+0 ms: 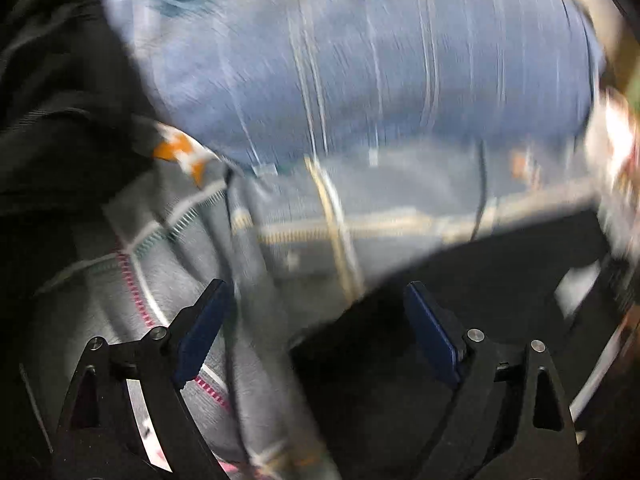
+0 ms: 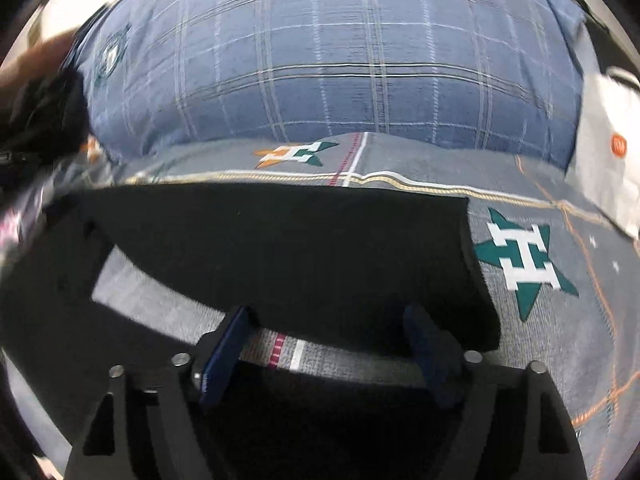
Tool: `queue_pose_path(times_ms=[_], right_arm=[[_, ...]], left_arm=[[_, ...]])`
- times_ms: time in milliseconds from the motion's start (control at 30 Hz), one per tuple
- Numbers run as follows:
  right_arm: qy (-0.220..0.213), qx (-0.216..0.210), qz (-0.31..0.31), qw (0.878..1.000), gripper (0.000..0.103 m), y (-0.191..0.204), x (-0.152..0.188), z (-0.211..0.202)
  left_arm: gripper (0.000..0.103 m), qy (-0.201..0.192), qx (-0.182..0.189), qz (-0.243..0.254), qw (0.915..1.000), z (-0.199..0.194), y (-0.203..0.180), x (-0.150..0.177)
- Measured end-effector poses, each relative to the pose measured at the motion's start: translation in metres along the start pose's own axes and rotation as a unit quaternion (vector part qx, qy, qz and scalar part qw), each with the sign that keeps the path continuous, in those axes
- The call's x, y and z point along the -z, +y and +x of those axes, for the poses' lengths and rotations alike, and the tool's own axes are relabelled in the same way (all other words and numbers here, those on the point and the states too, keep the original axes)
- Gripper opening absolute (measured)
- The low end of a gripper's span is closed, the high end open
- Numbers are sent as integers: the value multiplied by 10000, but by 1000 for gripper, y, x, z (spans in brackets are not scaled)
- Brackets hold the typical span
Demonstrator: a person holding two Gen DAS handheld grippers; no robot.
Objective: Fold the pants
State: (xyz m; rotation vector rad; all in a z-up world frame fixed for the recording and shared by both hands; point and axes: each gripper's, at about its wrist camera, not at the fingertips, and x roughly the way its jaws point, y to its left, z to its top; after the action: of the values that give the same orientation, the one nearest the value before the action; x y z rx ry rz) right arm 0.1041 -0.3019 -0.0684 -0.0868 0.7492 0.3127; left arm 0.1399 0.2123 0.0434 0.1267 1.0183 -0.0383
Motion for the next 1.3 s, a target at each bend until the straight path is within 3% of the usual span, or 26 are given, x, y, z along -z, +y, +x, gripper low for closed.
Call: queue_pose_path(times_ms=[67,267,400,500,533,700,733,767,833,900,933,1067,1167,1300], right_arm=[[-4,1,9,10000,82,0,0,0],[-17,-10,-25,10000,83,2,0,1],[-13,6,-34,10000,84,2,1,-1],[-14,5,-35,10000,85,3,0,-2],[-14,4,-37,10000,85,3,0,-2],[130,-40,8,9999,85,3,-3,-2],[131,-87,116,9998,78,0,-6,-6],[-22,-272,410,9988,64,-8,-8,-14],[-491,-680,1117,9902,62,-34,-11,-37],[-1189,-308,1927,9736,62,-68,-7,-68],[-1339,-138,2143,9674,62,-81,-6,-76],[-704,-112,2443,9671,62,-113,-31,-60],[125,-312,2326,9720,61,-120,-61,-26],[504,-567,2569,9635,52,-131,-81,5]], left_arm=[[89,42,-121,337,9994,11,-4,8],[85,177,42,1090,9939,39,-17,19],[66,341,404,930,9943,52,-12,19],[30,347,827,912,9918,49,-14,23],[23,367,906,942,9907,49,-15,24],[14,180,770,879,9930,34,-20,25],[11,107,724,879,9934,29,-22,25],[11,3,632,914,9938,22,-25,25],[11,-131,410,896,9950,12,-30,25],[11,-261,226,841,9959,1,-35,26],[11,-293,167,825,9960,-2,-36,25],[11,-339,-82,922,9951,-9,-47,25],[11,-377,-230,952,9945,-15,-51,21],[11,-384,-267,844,9953,-19,-53,20]])
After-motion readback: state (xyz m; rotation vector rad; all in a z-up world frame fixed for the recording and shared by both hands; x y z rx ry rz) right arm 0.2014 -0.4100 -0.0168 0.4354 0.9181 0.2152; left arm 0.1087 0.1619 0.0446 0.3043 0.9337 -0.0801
